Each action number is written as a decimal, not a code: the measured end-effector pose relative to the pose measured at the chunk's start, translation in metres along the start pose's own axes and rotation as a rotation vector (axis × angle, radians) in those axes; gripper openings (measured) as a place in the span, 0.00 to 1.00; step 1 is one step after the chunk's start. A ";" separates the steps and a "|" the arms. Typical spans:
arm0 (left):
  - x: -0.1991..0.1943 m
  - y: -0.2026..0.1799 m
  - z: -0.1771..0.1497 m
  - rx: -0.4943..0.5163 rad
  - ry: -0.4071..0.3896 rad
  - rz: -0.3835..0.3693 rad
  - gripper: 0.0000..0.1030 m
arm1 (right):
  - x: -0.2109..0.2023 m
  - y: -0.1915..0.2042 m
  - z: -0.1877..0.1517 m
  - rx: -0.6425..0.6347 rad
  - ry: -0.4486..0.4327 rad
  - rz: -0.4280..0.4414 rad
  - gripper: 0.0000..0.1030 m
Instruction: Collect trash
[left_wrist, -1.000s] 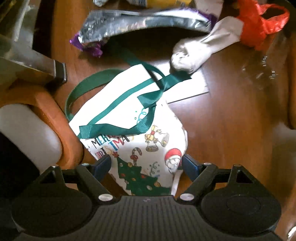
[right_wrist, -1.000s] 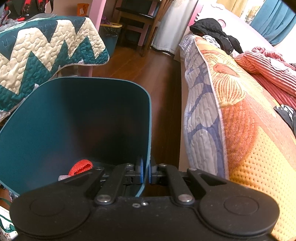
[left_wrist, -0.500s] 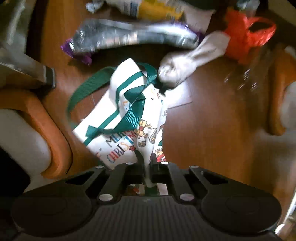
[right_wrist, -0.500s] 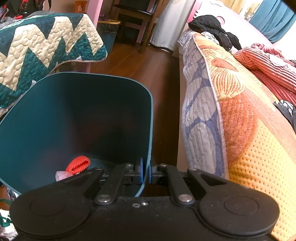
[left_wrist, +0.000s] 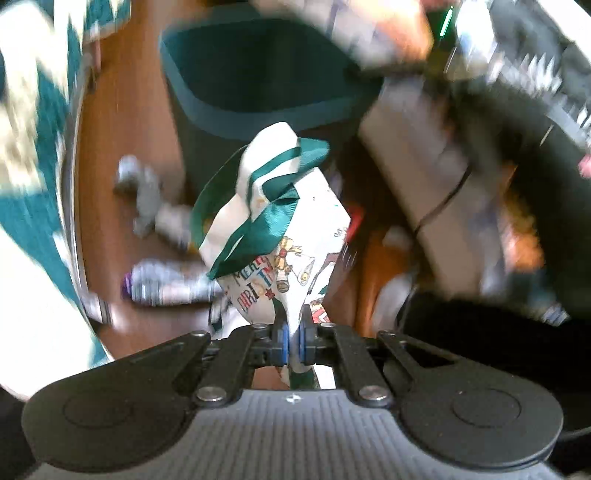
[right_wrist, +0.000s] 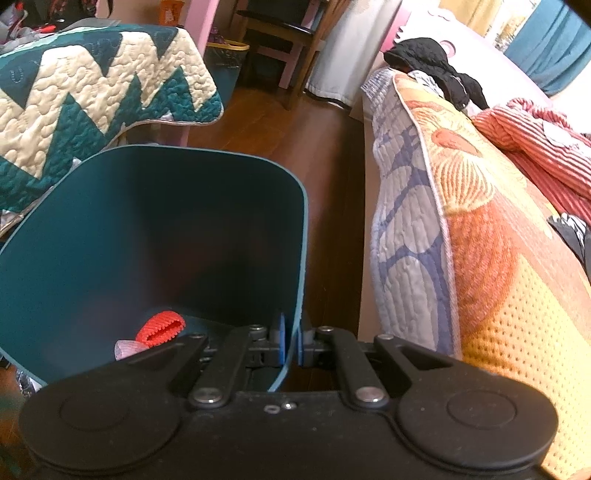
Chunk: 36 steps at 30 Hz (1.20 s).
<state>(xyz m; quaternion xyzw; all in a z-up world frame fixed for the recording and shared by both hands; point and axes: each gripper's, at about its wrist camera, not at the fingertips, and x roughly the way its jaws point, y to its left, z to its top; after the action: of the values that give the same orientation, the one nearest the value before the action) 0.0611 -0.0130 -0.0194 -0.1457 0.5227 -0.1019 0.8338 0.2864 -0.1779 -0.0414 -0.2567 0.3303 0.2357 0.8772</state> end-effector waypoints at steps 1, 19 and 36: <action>-0.016 -0.002 0.011 0.004 -0.050 -0.005 0.05 | -0.001 0.002 0.001 -0.005 -0.001 -0.002 0.06; 0.030 -0.012 0.167 0.044 -0.243 0.124 0.05 | -0.020 0.041 0.012 -0.134 -0.033 -0.019 0.07; 0.126 0.000 0.162 -0.009 -0.059 0.179 0.10 | -0.020 0.043 0.014 -0.144 -0.043 -0.015 0.06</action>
<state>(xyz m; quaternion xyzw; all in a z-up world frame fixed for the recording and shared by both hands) 0.2620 -0.0313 -0.0587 -0.1051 0.5094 -0.0203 0.8539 0.2543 -0.1413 -0.0314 -0.3166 0.2916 0.2575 0.8651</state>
